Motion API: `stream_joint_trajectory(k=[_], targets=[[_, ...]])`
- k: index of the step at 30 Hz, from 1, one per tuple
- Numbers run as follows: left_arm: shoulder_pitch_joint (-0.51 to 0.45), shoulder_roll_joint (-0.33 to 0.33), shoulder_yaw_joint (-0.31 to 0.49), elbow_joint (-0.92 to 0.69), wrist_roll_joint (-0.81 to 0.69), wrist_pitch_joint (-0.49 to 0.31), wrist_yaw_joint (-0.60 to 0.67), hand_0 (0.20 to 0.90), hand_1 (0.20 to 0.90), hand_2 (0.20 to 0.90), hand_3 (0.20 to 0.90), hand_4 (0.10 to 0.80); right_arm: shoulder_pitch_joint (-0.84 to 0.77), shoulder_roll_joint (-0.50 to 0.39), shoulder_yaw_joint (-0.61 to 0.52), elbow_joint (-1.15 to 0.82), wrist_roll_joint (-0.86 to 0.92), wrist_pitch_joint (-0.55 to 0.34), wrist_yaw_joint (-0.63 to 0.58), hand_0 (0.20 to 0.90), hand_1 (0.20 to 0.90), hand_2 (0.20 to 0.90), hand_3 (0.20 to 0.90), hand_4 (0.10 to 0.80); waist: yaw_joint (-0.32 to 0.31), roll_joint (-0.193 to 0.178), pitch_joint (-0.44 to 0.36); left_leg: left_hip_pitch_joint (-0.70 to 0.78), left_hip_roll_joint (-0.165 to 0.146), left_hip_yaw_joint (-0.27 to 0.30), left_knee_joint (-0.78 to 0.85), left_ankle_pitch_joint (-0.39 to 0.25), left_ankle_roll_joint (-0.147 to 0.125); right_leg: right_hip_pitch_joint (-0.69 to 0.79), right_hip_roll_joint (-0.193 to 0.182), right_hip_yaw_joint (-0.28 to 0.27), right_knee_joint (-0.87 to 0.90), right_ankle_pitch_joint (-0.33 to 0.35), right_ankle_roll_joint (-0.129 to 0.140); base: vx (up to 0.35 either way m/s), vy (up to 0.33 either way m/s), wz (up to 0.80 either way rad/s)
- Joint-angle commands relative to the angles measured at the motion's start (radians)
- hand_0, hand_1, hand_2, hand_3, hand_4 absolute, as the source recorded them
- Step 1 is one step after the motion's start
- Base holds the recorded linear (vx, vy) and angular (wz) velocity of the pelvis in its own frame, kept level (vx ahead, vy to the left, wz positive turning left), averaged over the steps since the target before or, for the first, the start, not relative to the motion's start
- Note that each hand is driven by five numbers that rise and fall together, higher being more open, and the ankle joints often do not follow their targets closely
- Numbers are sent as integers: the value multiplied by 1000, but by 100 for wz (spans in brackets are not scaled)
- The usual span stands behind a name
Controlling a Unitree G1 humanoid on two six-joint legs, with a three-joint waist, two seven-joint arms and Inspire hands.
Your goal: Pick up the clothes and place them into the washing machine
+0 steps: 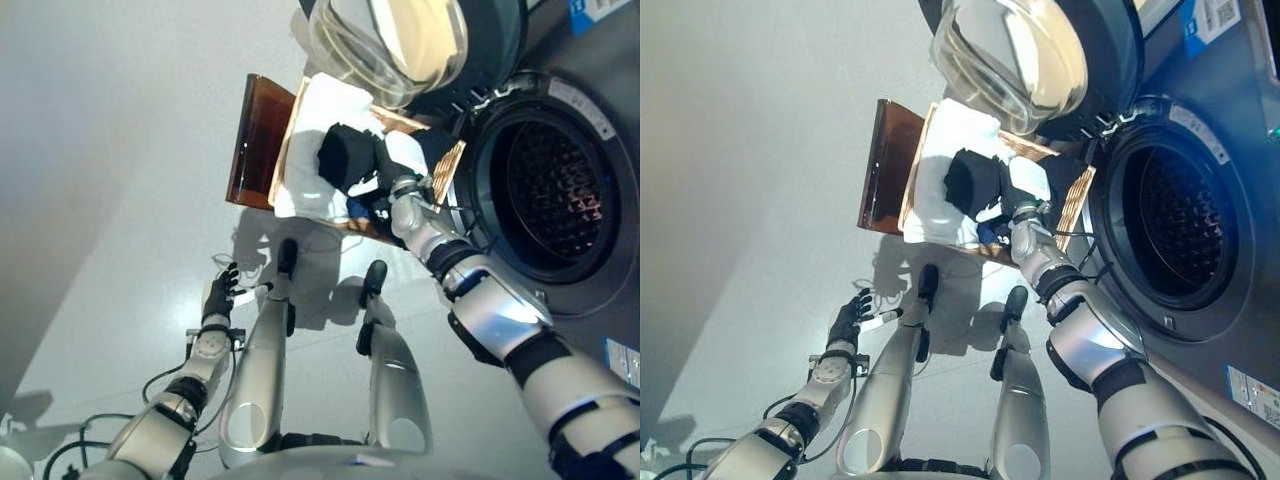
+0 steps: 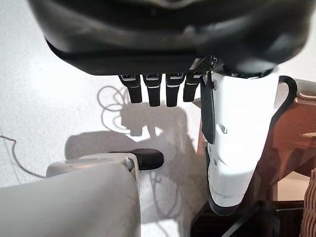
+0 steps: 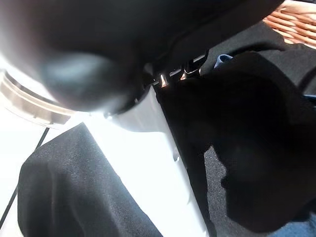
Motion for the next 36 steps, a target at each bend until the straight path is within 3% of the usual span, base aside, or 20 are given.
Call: stream_joint_trajectory(k=[1, 11, 13, 14, 36], targets=[[20, 53, -17, -80, -21, -34, 32, 900, 900, 900, 900, 800, -96, -22, 17, -1, 19, -30, -29, 900, 900, 900, 900, 800, 17, 24, 13, 0, -16, -2, -65, 27, -40, -19, -27, 37, 163, -101, 12, 0, 0, 0], [18, 58, -19, -130, -46, -40, 37, 900, 900, 900, 900, 800, -124, -35, 28, 4, 20, -25, -39, 900, 900, 900, 900, 800, 11, 34, 15, -73, -10, -4, -63, 40, -46, -111, -24, 32, 201, -107, 12, 0, 0, 0], [17, 56, -21, -131, -46, -39, 37, 900, 900, 900, 900, 800, -126, -39, 28, 5, 19, -26, -40, 697, 697, 697, 697, 655, 9, 36, 15, -76, -9, -4, -68, 43, -47, -116, -24, 31, 199, -108, 12, 0, 0, 0], [14, 53, -23, -144, -49, -39, 43, 900, 900, 900, 900, 800, -135, -50, 28, 10, 17, -21, -49, 200, 200, 200, 200, 300, 9, 40, 15, -82, -8, -3, -81, 52, -51, -126, -23, 32, 198, -108, 12, 0, 0, 0], [4, 46, -19, -145, -29, -47, 66, 900, 900, 900, 900, 800, -130, -128, -27, -120, -17, -24, -96, 200, 200, 200, 200, 300, -14, 60, 12, -58, -7, 26, -90, 49, -59, -114, -27, 43, 183, -106, 13, 4, -1, -1]])
